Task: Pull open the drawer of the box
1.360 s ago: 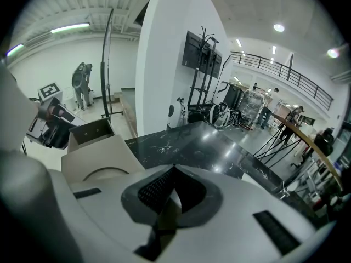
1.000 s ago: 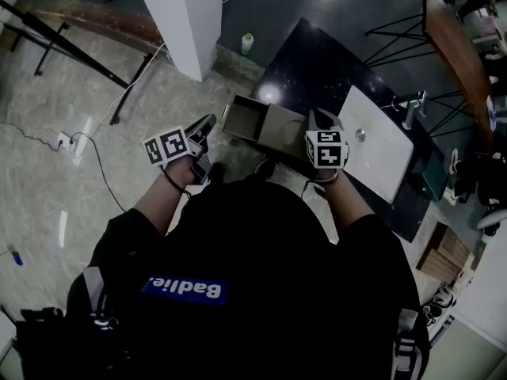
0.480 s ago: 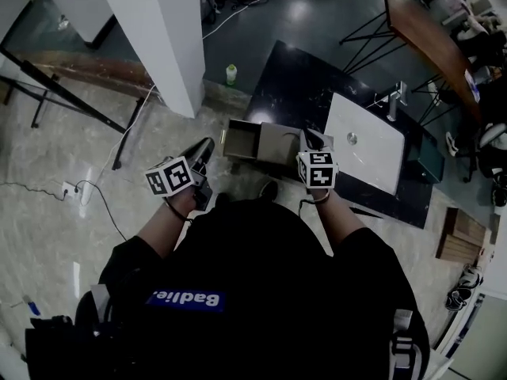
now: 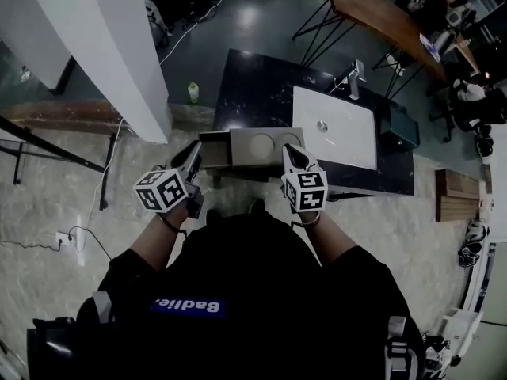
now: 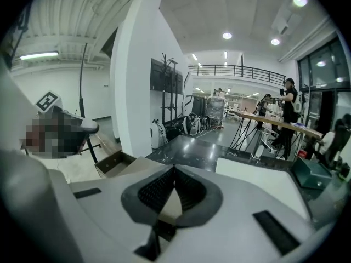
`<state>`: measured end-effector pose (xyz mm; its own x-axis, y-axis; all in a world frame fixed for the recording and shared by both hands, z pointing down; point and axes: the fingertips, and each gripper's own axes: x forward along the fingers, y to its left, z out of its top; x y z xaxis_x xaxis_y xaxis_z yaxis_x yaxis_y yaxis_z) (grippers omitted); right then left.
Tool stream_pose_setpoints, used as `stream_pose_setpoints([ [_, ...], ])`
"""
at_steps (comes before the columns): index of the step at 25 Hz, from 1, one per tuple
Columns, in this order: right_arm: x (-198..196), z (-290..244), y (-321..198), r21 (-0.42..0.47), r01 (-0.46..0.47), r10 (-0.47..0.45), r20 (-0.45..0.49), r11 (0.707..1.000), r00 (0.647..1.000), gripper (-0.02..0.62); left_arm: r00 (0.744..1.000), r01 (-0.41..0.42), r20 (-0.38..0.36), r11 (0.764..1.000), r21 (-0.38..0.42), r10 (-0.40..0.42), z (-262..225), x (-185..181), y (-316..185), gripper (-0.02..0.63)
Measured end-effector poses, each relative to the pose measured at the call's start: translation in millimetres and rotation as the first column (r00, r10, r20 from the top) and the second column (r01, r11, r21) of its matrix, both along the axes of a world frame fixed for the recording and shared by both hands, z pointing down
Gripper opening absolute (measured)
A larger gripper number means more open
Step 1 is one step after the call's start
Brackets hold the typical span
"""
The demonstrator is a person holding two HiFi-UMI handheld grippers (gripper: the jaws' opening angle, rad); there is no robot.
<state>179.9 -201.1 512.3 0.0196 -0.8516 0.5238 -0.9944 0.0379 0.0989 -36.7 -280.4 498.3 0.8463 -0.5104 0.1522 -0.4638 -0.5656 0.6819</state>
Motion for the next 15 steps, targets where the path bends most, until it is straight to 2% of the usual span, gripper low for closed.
stream_pose_setpoints([
  [6, -6, -8, 30, 0.027, -0.013, 0.012, 0.039, 1.000, 0.999, 0.000, 0.996, -0.084, 0.007, 0.995, 0.048, 0.084, -21, 29, 27, 0.029],
  [15, -14, -31, 84, 0.106, 0.027, -0.042, 0.140, 0.994, 0.989, 0.000, 0.996, -0.077, 0.051, 0.993, 0.088, 0.073, -36, 42, 84, 0.029],
])
